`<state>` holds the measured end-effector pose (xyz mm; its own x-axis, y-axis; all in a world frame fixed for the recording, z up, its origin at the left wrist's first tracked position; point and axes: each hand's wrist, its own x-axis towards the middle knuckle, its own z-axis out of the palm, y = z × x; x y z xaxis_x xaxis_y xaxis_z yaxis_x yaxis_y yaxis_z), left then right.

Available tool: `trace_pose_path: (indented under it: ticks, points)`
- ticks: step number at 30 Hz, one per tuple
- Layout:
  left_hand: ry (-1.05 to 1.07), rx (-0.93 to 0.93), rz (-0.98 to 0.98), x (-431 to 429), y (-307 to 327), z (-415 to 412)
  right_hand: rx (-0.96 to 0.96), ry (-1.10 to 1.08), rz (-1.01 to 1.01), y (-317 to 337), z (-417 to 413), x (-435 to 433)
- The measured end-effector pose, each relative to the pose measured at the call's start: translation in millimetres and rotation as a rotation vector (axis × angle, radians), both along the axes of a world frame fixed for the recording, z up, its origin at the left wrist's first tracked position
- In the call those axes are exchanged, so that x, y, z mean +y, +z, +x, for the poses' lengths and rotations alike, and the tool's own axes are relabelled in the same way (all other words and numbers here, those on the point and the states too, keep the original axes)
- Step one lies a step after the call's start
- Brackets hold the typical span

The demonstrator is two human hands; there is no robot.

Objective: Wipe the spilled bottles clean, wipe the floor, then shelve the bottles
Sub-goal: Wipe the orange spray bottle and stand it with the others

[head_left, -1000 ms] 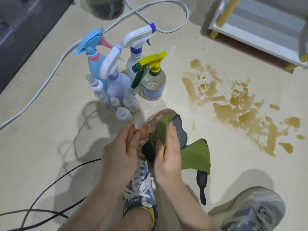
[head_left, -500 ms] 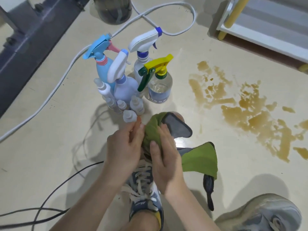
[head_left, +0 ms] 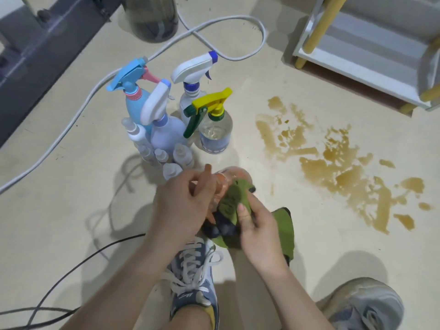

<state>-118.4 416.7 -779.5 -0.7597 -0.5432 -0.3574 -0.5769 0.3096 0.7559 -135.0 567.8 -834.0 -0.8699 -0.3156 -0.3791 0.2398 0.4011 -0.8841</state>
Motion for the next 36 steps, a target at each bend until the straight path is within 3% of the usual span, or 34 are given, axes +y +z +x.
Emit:
trace_pose_path:
  ticks: [3, 5, 9, 12, 15, 19, 24, 27, 29, 31, 36]
  points:
    - [-0.088, 0.031, 0.123, 7.2, 11.1, -5.1, -0.123, -0.105, -0.233, 31.6, -16.7, 2.9]
    - [-0.156, 0.019, 0.196, 9.4, 13.4, -4.2, -0.073, -0.081, -0.255, 51.0, -20.2, -2.7]
    - [-0.219, -0.001, 0.321, 7.6, 11.5, 2.6, 0.145, 0.101, 0.009, 49.6, -9.6, -9.6]
    - [-0.294, 0.069, 0.418, 11.2, 6.6, 8.6, 0.227, 0.142, 0.153, 36.5, -27.8, -4.1]
    - [-0.371, 0.026, 0.48, 11.3, 6.6, 11.1, 0.312, 0.197, 0.389, 36.4, -54.9, 5.7]
    - [-0.324, 0.095, 0.018, 4.1, 23.4, 5.5, 0.38, 0.319, 0.522, 71.4, -76.5, 19.8]
    - [-0.518, 0.294, -0.048, 18.1, 73.9, -30.3, 0.409, 0.251, 0.308, 139.0, -86.3, 23.3]
    - [-0.444, 0.33, 0.212, 18.6, 107.4, -48.3, 0.302, 0.145, 0.118, 179.3, -88.2, 32.8]
    - [-0.498, 0.362, 0.274, 19.6, 133.7, -53.9, 0.219, 0.139, 0.04, 202.9, -84.0, 42.4]
    - [-0.526, 0.415, 0.322, 25.5, 161.8, -56.7, 0.271, 0.169, 0.066, 223.6, -75.9, 49.5]
    - [-0.521, 0.502, 0.146, 45.5, 232.5, -60.1, 0.449, 0.025, -0.025, 275.3, -48.4, 72.2]
